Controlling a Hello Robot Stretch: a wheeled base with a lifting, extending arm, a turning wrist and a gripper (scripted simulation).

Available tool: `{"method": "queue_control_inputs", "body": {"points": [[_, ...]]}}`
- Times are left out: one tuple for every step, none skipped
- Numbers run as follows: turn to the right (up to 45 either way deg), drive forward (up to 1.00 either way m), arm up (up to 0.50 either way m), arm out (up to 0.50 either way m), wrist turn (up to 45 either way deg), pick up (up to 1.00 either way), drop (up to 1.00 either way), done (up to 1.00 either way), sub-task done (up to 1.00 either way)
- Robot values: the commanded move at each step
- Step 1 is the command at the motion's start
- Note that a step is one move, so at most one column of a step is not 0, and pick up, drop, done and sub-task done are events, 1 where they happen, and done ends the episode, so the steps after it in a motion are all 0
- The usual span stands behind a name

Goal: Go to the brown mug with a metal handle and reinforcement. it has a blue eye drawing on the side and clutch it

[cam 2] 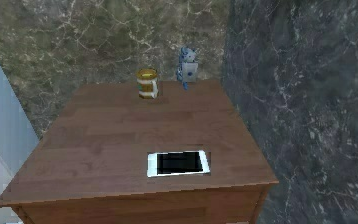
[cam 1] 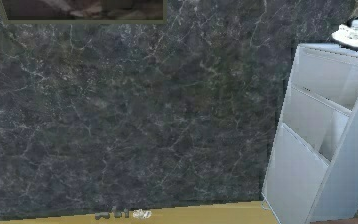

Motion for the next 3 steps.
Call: {"method": "queue_control_inputs", "body": {"points": [[0.0,0.00,0.50,0.00,0.0,0.00,0.00,0.00,0.00],[0.0,0.00,0.38,0.00,0.0,0.00,0.00,0.00,0.00],[0.0,0.00,0.00,0.50,0.0,0.00,0.00,0.00,0.00]]}}
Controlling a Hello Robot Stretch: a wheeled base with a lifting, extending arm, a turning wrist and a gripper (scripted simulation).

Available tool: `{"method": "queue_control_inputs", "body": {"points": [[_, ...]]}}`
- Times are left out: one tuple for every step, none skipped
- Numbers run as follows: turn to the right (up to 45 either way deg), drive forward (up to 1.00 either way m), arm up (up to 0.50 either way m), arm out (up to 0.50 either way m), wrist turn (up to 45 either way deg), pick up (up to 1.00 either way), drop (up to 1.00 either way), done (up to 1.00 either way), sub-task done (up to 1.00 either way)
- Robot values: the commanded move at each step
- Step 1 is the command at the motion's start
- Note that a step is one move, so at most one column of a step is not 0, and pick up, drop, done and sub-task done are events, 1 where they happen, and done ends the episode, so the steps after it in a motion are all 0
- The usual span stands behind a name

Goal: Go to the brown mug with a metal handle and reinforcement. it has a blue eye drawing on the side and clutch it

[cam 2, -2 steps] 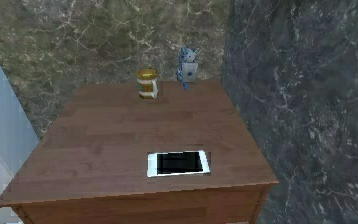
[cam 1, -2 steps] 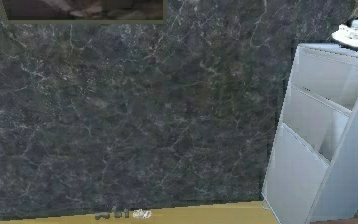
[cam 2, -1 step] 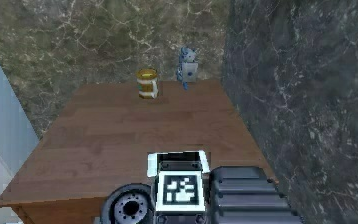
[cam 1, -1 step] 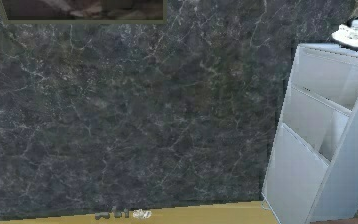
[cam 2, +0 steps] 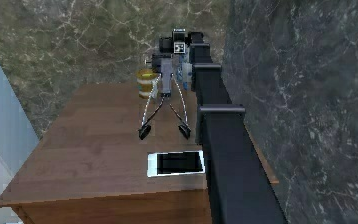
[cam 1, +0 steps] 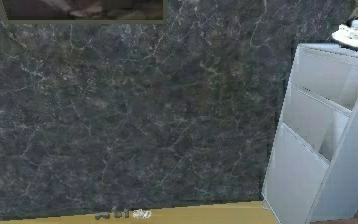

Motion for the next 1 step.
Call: {"method": "queue_control_inputs", "body": {"points": [[0.0,0.00,0.00,0.00,45.0,0.00,0.00,0.00,0.00]]}}
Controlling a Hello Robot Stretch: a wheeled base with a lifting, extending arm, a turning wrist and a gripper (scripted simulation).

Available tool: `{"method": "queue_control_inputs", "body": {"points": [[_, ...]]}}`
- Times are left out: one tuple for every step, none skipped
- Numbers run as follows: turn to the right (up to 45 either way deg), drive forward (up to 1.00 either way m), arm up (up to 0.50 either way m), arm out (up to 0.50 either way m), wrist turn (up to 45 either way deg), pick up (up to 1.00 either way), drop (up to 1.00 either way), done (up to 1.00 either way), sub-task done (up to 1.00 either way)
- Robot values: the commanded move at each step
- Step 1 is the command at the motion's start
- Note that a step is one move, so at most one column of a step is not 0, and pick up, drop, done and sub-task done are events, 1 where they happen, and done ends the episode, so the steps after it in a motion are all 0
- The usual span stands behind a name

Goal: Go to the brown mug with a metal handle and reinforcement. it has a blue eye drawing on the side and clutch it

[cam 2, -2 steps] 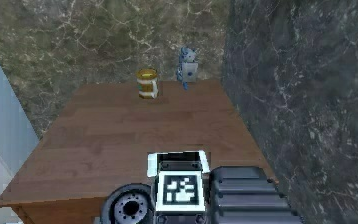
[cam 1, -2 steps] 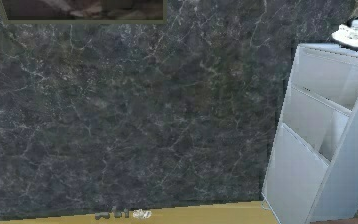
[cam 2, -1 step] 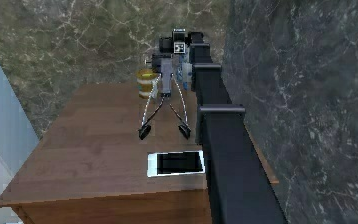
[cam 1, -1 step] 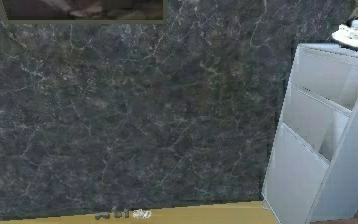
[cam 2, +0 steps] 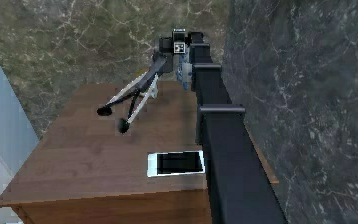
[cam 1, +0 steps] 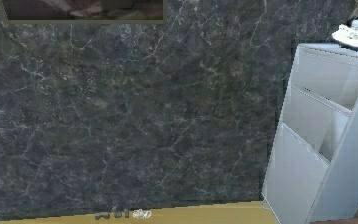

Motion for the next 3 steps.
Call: {"method": "queue_control_inputs", "body": {"points": [[0.0,0.00,0.00,0.00,45.0,0.00,0.00,0.00,0.00],[0.0,0.00,0.00,0.00,45.0,0.00,0.00,0.00,0.00],[0.0,0.00,0.00,0.00,21.0,0.00,0.00,0.00,0.00]]}}
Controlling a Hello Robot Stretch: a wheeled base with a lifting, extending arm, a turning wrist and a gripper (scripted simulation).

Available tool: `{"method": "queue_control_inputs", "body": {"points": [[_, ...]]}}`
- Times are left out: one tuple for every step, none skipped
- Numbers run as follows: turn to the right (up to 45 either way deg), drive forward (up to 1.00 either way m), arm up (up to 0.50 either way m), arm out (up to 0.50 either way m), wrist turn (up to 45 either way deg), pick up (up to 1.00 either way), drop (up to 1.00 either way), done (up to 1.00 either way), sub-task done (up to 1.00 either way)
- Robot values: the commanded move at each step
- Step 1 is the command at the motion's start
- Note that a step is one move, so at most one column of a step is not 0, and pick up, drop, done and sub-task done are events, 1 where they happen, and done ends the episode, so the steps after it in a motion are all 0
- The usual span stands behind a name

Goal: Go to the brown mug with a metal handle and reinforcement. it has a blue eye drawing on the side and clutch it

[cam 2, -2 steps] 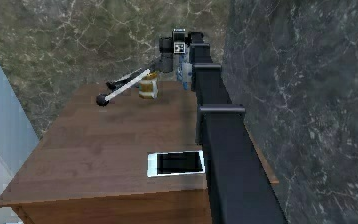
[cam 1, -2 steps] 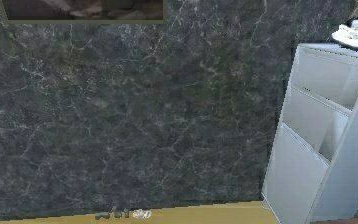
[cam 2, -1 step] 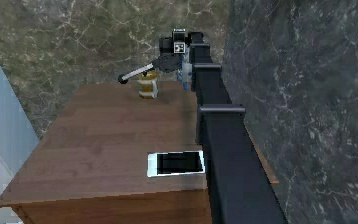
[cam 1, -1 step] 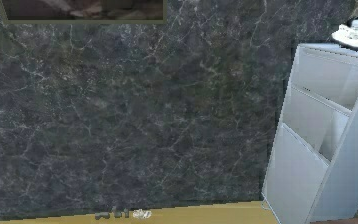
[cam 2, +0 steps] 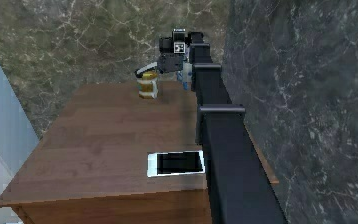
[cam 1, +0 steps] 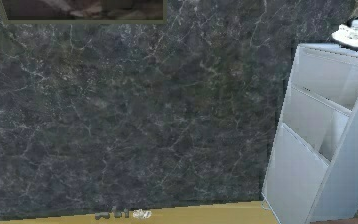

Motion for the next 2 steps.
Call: {"method": "queue_control_inputs", "body": {"points": [[0.0,0.00,0.00,0.00,0.0,1.00,0.00,0.00,0.00],[0.0,0.00,0.00,0.00,0.0,0.00,0.00,1.00,0.00]]}}
